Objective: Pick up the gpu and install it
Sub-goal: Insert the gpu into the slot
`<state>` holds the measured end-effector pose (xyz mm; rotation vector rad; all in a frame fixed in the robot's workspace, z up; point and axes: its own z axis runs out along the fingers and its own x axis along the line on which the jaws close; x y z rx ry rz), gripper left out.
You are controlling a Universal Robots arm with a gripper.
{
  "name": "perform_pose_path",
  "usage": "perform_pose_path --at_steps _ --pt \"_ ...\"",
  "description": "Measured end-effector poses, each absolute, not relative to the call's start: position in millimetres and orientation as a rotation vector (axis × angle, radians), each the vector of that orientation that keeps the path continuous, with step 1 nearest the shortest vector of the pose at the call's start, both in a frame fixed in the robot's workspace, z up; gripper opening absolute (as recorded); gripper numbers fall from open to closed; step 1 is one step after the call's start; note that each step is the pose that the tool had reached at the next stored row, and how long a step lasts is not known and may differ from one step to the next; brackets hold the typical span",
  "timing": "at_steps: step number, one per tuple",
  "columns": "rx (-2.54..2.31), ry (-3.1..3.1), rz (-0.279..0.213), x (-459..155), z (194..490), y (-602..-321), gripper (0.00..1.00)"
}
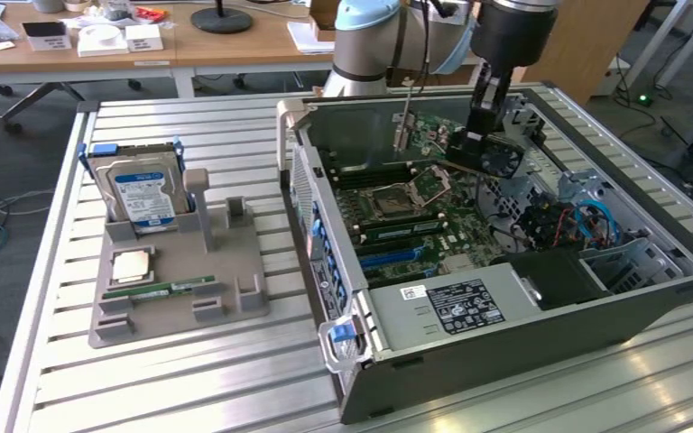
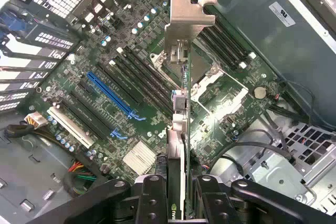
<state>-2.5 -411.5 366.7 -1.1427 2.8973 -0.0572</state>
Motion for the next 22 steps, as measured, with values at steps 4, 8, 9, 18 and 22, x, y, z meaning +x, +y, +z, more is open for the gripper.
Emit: perform_pose_path --at_steps 4,8,9,18,22 --pt "-1.143 2.897 -0.057 -2.5 366.7 -411.5 0.26" --pt "-1.143 2.897 -0.057 -2.5 366.7 -411.5 0.26" --pt "-1.143 2.897 -0.057 -2.5 366.7 -411.5 0.26" --pt "-1.184 2.880 -0.057 -2.5 366.7 -411.5 0.26" --pt "-1.251 2.851 -0.056 -2.5 366.7 -411.5 0.26"
